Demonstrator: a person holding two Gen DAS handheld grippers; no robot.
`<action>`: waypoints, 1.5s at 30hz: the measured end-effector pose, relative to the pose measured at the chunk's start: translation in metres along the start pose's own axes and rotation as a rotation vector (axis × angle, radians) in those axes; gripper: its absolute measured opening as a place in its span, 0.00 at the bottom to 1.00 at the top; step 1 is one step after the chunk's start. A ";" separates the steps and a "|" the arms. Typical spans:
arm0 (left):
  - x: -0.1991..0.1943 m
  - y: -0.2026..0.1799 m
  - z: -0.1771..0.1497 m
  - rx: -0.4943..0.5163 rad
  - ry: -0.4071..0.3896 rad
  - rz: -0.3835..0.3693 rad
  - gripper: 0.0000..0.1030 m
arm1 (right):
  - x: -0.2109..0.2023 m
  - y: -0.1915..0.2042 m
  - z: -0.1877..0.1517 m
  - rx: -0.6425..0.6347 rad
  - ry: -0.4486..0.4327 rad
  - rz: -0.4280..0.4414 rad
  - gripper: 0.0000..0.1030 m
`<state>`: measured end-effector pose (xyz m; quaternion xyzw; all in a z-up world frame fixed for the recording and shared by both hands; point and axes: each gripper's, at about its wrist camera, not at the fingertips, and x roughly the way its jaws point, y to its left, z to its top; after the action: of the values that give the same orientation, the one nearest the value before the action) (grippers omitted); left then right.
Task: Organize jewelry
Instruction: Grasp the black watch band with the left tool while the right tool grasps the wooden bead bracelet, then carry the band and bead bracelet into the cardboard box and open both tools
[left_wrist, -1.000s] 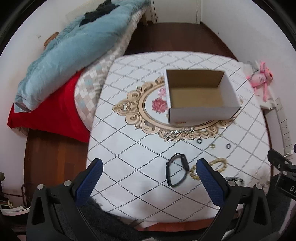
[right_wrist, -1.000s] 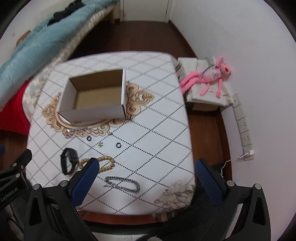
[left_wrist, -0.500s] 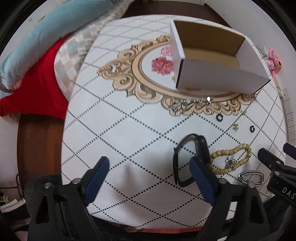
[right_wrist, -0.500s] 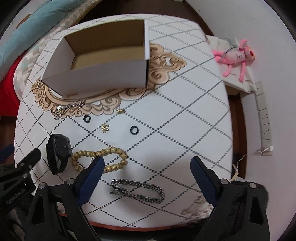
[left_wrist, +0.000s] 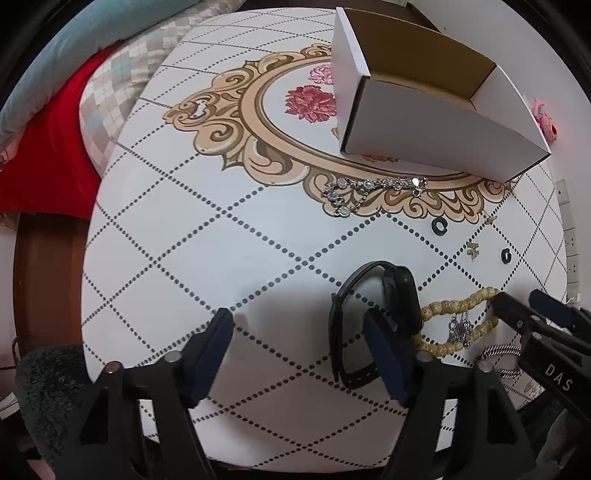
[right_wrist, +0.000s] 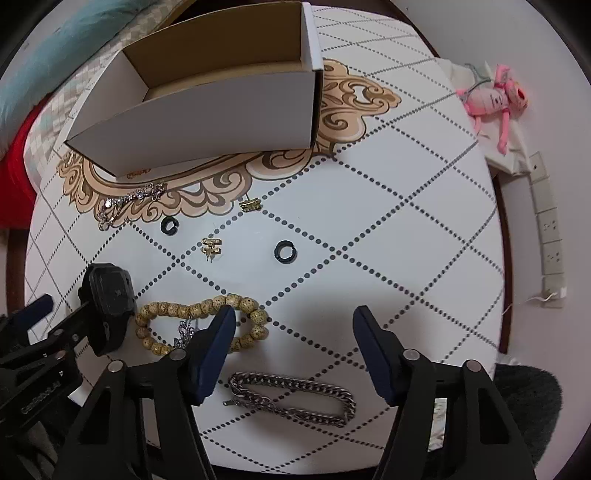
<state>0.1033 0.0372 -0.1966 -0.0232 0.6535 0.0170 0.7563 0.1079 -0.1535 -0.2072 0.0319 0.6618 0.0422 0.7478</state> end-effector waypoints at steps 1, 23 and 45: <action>0.003 0.000 0.002 -0.001 0.002 -0.002 0.62 | 0.001 0.000 -0.001 0.001 0.003 0.003 0.61; 0.019 -0.029 0.022 0.057 -0.033 -0.011 0.05 | -0.002 0.024 -0.020 -0.071 -0.060 -0.050 0.10; -0.056 -0.007 0.029 0.026 -0.152 -0.129 0.04 | -0.074 -0.002 -0.015 -0.014 -0.192 0.142 0.09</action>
<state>0.1238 0.0322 -0.1375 -0.0542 0.5915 -0.0383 0.8036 0.0844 -0.1634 -0.1358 0.0776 0.5831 0.0964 0.8029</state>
